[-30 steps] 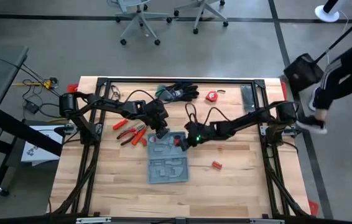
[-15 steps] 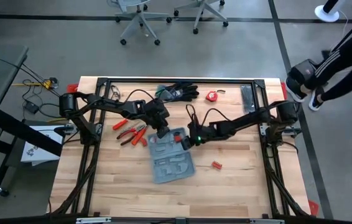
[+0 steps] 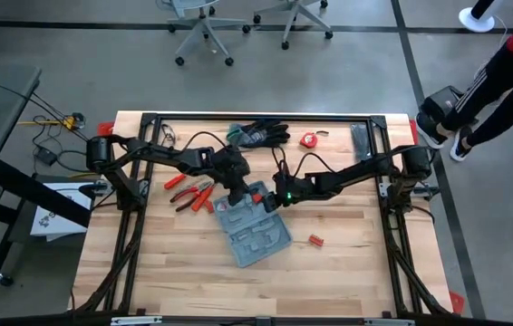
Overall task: Prefit tool cases
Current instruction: Remove the set of hex keys from the tool case
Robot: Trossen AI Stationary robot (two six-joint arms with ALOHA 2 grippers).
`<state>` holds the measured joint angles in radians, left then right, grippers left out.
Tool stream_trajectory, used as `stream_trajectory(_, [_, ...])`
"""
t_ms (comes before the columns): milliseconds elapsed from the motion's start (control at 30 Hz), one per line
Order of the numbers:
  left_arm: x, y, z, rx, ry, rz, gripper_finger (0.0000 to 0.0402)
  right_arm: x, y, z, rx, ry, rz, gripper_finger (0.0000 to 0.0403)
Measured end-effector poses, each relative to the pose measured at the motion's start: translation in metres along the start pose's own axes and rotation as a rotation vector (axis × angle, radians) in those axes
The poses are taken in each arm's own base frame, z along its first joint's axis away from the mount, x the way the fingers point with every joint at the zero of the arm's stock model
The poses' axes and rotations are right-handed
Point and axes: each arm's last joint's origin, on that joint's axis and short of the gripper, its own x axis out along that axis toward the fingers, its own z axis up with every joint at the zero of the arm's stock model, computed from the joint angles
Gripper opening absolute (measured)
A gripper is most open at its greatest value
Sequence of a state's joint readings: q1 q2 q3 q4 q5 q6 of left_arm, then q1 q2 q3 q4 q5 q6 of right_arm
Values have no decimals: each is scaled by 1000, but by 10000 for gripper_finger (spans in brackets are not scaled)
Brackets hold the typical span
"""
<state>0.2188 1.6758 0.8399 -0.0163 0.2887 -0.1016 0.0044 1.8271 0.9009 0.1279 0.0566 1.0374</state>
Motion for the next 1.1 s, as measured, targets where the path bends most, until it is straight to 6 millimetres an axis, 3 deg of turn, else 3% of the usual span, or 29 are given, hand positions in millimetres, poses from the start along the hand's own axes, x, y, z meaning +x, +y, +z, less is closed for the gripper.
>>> stream_trajectory(133, [-2, -18, 13, 501, 29, 162, 2, 0, 0, 0, 1, -1, 1, 119])
stream_trajectory(233, [-2, -25, 19, 651, 28, 278, 13, 0, 0, 0, 1, -5, 0, 119])
stream_trajectory(300, [-1, -24, 21, 504, 16, 313, 24, 0, 0, 1, 3, -14, -4, 119])
stream_trajectory(467, [-10, -4, 21, -268, 26, 259, 39, 0, -1, 2, 7, -21, -8, 119])
stream_trajectory(533, [-12, 4, 22, -467, 30, 166, 42, 0, -1, 2, 8, -24, -9, 119])
stream_trajectory(733, [-17, 12, 33, -465, -27, -27, 44, 0, -1, 3, 5, -45, -22, 119])
stream_trajectory(1100, [-13, 10, 25, -545, 37, 13, 44, 0, -1, 3, 5, -47, -23, 119])
